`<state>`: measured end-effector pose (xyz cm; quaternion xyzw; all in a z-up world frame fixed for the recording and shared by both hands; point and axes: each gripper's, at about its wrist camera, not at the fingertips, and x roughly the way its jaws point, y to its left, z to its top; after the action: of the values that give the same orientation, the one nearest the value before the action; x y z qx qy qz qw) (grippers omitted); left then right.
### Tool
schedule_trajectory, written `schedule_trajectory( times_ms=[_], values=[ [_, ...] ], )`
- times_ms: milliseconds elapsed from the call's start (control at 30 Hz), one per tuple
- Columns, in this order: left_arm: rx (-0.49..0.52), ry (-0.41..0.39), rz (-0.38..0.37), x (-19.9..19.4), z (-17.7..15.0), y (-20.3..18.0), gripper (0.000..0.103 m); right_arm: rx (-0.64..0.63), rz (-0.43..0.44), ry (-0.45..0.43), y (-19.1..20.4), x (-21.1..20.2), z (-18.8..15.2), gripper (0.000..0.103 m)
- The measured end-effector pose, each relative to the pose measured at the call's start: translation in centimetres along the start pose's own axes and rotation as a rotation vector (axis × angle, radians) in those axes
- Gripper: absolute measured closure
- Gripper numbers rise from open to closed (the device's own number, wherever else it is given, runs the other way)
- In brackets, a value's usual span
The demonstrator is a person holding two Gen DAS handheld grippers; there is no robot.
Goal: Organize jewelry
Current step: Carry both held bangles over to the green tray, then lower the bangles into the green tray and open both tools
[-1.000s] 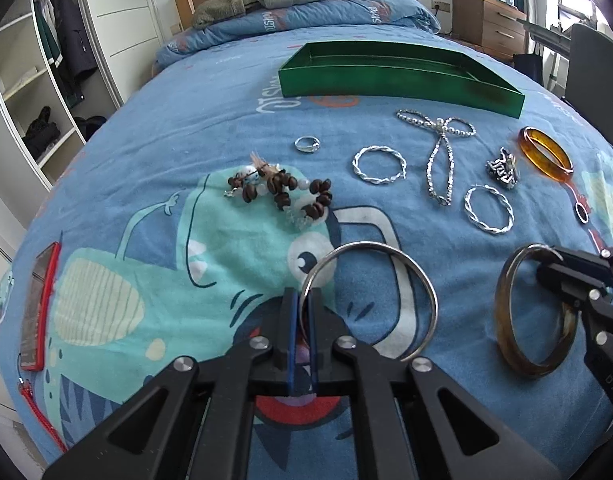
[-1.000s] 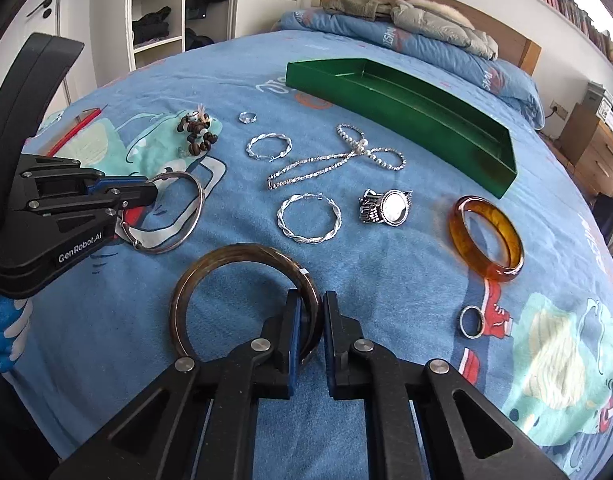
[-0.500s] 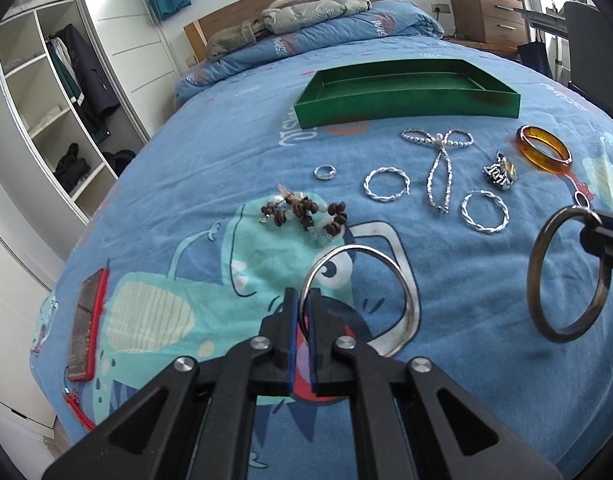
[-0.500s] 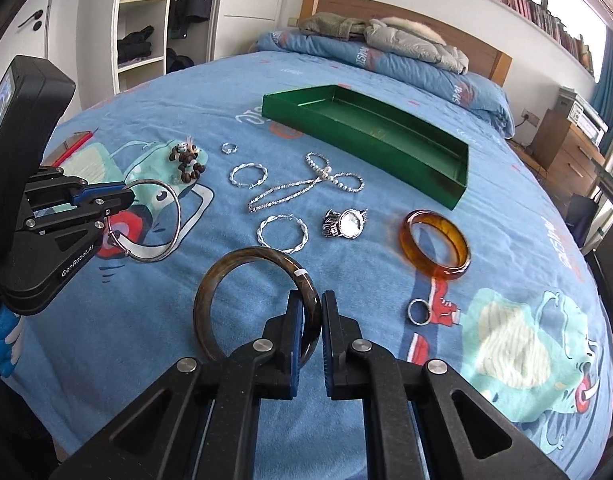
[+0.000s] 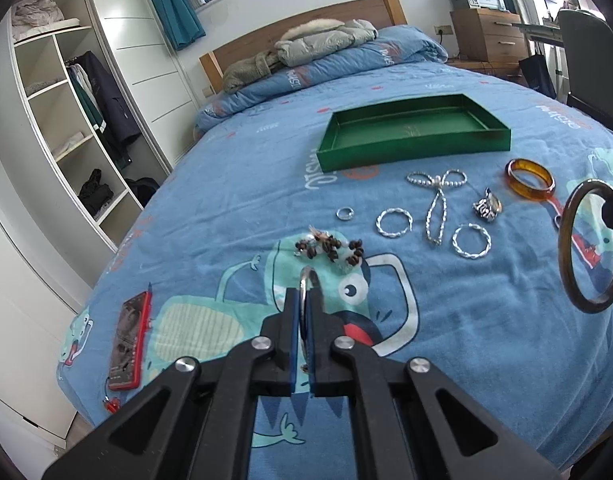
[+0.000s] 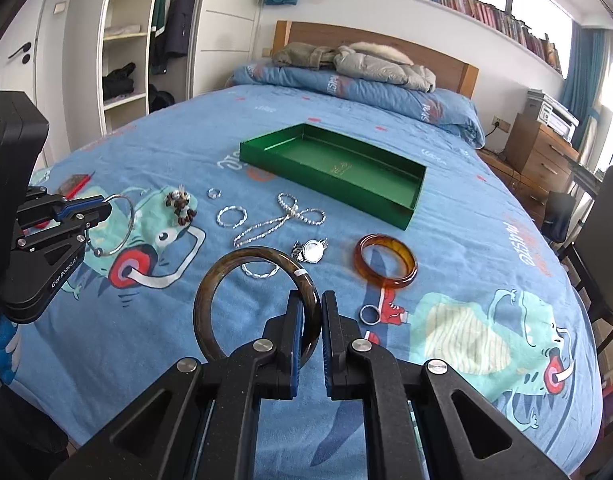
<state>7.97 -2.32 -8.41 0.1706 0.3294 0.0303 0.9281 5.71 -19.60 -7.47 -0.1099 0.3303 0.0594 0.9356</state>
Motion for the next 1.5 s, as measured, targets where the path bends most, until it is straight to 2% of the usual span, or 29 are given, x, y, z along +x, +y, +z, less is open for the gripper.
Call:
schedule_trajectory(
  times_ms=[367, 633, 833, 1100, 1333, 1500],
  values=[
    [-0.012, -0.077, -0.026, -2.6, 4.0, 1.3, 0.1, 0.058, -0.017, -0.104, -2.4, -3.5, 3.2, 0.094],
    [-0.016, -0.106, -0.063, -1.0, 9.6, 1.5, 0.1, 0.08, -0.036, -0.165, -4.8, -2.2, 7.6, 0.094],
    [-0.029, -0.103, -0.1, 3.1, 14.6, 0.3, 0.1, 0.13, -0.052, -0.159, -7.9, 2.3, 10.9, 0.094],
    [-0.027, -0.066, -0.117, 10.9, 19.7, -2.8, 0.1, 0.187, -0.061, -0.106, -11.3, 10.1, 14.4, 0.094],
    [-0.04, -0.016, -0.158, 16.8, 22.4, -5.4, 0.1, 0.203, -0.065, -0.045, -12.8, 16.3, 15.2, 0.094],
    [-0.059, 0.049, -0.201, 20.7, 22.5, -7.3, 0.1, 0.22, -0.06, 0.011, -12.9, 19.7, 14.9, 0.094]
  ],
)
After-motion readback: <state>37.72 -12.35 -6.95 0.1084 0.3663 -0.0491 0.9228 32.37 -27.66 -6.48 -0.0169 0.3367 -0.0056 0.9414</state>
